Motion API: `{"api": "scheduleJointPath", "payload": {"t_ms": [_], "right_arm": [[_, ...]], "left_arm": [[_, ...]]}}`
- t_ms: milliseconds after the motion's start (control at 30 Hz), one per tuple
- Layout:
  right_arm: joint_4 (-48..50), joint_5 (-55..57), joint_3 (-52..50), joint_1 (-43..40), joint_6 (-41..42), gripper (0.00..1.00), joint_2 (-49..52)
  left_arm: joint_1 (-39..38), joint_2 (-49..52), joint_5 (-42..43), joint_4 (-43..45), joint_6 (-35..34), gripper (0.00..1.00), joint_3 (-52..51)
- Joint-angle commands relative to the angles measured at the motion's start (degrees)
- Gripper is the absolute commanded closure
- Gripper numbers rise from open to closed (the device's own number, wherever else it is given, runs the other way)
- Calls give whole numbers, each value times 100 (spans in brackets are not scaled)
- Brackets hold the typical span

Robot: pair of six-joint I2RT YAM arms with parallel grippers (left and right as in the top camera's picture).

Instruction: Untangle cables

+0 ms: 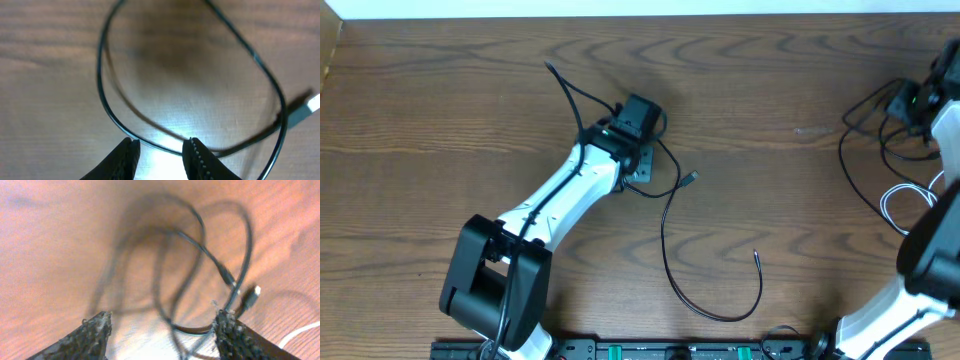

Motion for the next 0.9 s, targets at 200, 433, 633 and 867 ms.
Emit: {"api": "scheduleJointPath", "payload": {"t_ms": [200,433,633,867], "right_arm": [[-787,-1956,190,1187,-800,29,-1115],[-964,-2059,188,2393,-804,29,-1038],[-1172,-2035,173,3473,-938,28,-962],[-872,-2026,170,4492,-1187,25,-590]], "left_arm": [[979,-162,501,-249,-461,65,481],[2028,-435,1307,-317,-966,60,494],[2774,-444,1364,-728,-1047,58,494],[3268,-444,1298,-1217,-890,49,492]]}}
